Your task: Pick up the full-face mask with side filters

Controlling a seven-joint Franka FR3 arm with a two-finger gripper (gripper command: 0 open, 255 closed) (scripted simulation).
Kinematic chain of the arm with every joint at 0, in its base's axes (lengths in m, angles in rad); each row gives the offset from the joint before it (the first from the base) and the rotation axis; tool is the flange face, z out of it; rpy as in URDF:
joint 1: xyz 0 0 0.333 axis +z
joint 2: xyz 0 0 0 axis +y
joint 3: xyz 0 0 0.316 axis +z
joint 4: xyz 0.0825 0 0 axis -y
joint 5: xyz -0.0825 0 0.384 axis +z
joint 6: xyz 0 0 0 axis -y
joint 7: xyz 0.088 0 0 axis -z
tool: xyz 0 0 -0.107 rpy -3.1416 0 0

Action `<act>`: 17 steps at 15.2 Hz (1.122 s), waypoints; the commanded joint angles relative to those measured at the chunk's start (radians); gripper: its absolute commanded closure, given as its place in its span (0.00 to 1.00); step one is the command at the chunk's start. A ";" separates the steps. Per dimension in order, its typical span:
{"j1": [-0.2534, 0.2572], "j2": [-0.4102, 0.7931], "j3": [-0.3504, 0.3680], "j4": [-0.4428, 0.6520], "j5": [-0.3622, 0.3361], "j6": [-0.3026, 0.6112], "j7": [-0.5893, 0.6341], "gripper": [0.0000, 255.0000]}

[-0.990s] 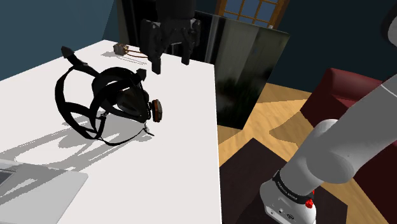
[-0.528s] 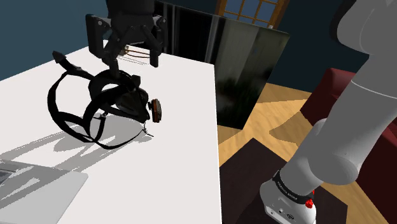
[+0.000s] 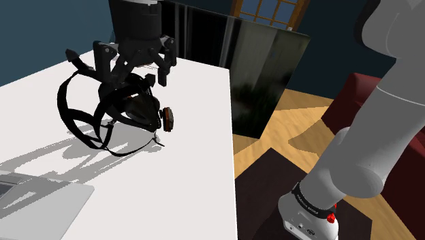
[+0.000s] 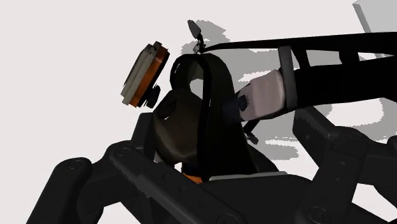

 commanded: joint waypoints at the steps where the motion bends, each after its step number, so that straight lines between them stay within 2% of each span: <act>1: 0.000 0.001 0.000 -0.003 -0.001 0.004 0.000 1.00; 10: -0.001 -0.001 0.000 -0.007 0.001 0.007 0.000 1.00; 17: 0.011 0.024 0.005 0.115 -0.015 -0.096 0.005 1.00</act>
